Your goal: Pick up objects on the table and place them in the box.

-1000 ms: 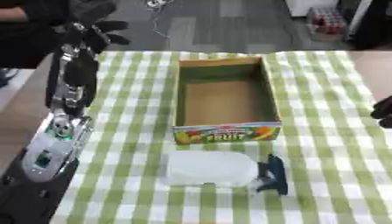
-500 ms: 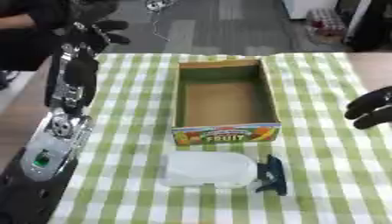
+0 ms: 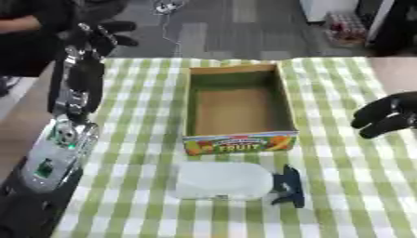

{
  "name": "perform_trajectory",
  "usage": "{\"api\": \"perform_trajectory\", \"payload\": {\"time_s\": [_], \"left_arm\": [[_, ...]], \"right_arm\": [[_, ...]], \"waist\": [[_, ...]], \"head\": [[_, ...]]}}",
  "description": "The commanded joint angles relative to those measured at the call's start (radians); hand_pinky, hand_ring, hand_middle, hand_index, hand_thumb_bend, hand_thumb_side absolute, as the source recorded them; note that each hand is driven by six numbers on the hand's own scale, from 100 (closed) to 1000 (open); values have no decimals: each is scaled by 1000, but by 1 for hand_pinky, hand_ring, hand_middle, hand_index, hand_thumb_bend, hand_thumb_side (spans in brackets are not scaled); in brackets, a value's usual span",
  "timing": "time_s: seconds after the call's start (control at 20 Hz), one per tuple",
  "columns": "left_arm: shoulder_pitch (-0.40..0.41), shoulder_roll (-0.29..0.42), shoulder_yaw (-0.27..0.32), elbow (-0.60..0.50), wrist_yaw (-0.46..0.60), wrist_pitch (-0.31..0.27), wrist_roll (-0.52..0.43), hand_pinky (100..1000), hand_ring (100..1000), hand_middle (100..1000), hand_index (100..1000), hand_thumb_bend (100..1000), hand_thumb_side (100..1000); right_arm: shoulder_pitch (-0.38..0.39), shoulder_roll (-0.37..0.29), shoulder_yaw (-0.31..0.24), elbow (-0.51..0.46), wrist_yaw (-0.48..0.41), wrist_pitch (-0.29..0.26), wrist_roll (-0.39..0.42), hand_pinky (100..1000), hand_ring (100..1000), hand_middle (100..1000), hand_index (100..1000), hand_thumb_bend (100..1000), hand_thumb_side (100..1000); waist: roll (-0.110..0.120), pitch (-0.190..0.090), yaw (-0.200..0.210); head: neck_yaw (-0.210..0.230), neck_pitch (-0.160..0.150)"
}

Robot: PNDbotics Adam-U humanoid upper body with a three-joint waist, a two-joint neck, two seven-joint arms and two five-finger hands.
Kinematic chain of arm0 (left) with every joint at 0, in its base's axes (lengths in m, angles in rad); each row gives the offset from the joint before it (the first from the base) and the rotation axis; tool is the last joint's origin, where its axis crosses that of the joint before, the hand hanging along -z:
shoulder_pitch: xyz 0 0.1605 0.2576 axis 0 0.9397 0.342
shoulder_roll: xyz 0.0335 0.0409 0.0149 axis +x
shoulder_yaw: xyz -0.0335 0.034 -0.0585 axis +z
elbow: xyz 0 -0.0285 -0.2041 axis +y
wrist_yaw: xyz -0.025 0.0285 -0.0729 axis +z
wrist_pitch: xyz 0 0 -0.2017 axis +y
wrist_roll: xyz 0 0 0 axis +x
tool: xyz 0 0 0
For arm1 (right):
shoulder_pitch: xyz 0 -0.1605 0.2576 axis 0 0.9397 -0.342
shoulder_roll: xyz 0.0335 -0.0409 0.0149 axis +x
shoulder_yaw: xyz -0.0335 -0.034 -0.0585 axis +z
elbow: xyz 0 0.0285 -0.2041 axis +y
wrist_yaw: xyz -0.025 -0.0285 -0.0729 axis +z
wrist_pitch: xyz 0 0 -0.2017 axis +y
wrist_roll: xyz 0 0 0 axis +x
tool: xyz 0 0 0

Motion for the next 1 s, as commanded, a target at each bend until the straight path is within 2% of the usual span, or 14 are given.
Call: {"api": "perform_trajectory", "payload": {"time_s": [0.05,0.65,1.0], "left_arm": [[-7,31,8,-19,-1,-3,4,617,752,816,870,557,907],[-9,31,10,-25,-3,-4,5,617,752,814,869,560,907],[-11,30,11,-27,-6,-3,7,617,752,814,870,561,908]], "right_arm": [[-10,16,0,-13,30,20,3,732,850,803,857,412,1000],[-23,105,31,-13,90,99,23,746,857,804,858,415,1000],[-38,124,43,-13,98,128,39,739,848,805,859,415,1000]], "waist": [[-4,-12,-1],[-3,-11,2],[-3,-8,4]], "head": [[10,0],[13,0],[13,0]]}}
